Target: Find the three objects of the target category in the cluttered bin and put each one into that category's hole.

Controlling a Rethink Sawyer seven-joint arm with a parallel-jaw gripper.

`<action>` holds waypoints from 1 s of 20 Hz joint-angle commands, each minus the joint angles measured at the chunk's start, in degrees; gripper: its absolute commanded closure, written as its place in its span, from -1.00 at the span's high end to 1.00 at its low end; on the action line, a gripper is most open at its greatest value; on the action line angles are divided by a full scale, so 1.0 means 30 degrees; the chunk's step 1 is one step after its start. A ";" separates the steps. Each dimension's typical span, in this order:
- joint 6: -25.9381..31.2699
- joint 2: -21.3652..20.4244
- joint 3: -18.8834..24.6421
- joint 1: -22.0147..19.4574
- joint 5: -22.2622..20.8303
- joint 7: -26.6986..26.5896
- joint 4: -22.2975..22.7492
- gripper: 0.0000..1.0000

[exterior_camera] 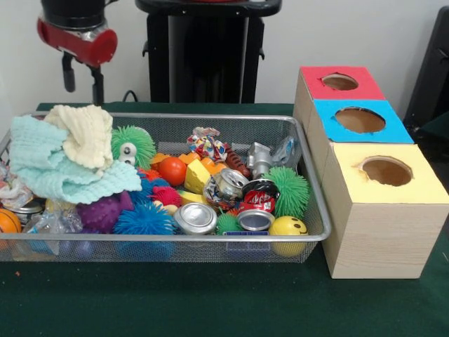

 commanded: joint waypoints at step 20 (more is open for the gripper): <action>-0.1907 0.4589 -0.0561 0.3167 0.0636 0.2518 -0.2440 1.00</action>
